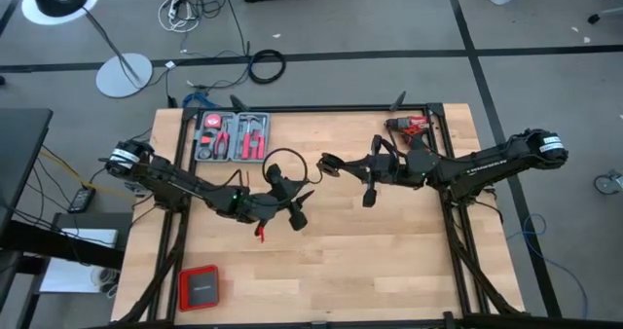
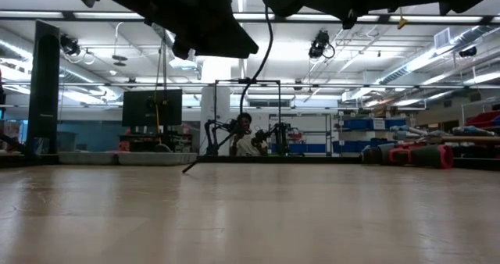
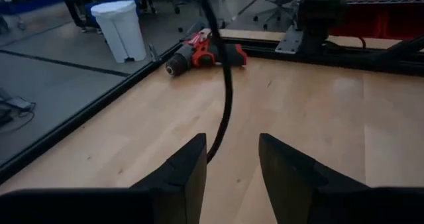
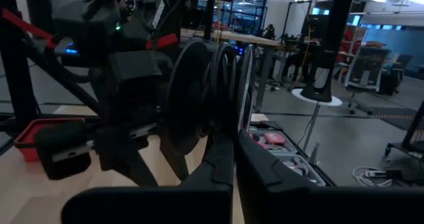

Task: Coil cords
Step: Coil the black wire on the spool

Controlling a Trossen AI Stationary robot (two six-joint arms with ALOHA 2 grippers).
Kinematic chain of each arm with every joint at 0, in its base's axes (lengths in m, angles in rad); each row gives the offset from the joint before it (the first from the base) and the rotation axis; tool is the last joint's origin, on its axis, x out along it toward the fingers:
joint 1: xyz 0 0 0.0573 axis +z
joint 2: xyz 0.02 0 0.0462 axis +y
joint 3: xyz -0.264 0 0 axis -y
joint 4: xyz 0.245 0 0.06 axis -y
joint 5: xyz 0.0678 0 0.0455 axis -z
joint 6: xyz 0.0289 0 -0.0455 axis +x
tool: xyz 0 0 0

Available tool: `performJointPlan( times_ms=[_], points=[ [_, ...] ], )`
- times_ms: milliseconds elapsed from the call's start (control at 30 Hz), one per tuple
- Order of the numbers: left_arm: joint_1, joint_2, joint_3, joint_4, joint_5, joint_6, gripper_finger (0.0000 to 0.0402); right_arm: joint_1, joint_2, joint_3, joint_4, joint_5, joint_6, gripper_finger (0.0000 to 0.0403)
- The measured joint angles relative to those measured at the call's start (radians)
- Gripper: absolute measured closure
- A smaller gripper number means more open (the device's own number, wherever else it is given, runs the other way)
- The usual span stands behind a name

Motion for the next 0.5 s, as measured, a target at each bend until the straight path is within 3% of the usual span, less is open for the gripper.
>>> performJointPlan(
  times_ms=[500],
  points=[
    [0.041,0.057,0.052,-0.079,-0.035,0.002,0.0259,0.003,0.000,0.000,0.017,-0.002,0.001,0.0403]
  ],
)
